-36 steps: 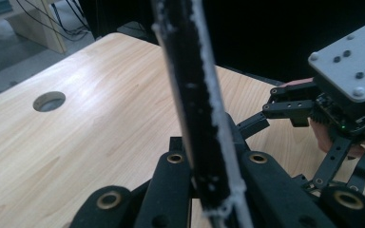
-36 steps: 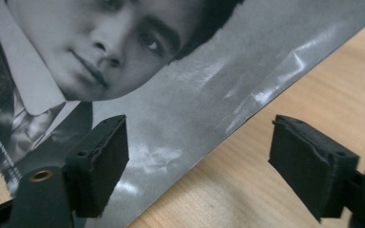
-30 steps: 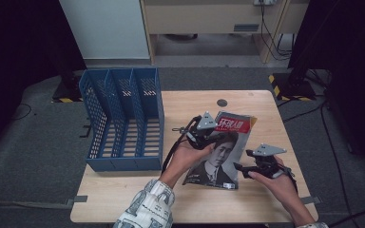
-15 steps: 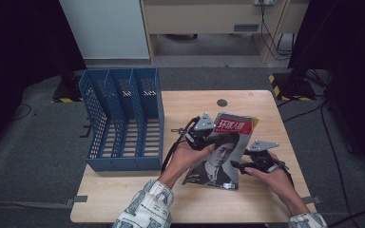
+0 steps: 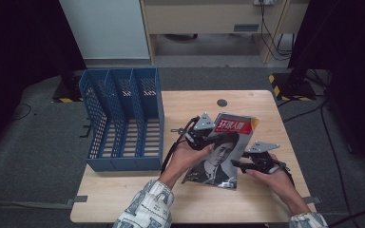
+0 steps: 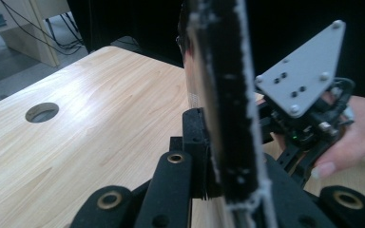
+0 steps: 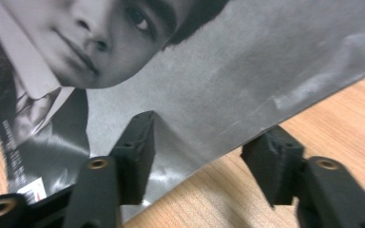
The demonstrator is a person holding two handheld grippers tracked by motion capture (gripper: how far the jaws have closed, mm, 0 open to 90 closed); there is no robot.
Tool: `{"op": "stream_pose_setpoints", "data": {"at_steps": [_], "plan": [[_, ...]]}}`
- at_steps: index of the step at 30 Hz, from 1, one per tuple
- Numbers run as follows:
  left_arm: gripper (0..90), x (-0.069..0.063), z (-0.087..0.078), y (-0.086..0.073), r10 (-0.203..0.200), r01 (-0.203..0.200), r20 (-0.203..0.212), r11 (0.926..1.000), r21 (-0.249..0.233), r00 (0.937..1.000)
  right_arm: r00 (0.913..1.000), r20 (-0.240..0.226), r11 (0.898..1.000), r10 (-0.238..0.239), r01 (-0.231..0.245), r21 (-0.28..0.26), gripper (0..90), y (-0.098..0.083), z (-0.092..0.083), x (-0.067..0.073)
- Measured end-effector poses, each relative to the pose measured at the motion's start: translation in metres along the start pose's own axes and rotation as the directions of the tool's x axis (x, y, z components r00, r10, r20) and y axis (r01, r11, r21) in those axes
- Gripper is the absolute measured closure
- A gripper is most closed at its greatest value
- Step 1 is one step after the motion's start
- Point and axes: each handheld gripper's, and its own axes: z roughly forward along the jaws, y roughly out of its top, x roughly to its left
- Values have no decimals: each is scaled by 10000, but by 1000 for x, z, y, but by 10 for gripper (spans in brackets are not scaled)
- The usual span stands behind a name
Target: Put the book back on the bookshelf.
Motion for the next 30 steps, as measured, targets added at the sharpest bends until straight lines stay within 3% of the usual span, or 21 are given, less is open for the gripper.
{"op": "stream_pose_setpoints", "data": {"at_steps": [11,30], "plan": [[862,5,-4,-3,-156,156,25,9998,-111,9999,9998,-166,9999,-57,56,-86,726,3,-9,1],[862,10,-15,-8,-188,182,-124,9985,-516,9997,9995,-310,10000,-61,62,32,823,14,-26,0]]}}
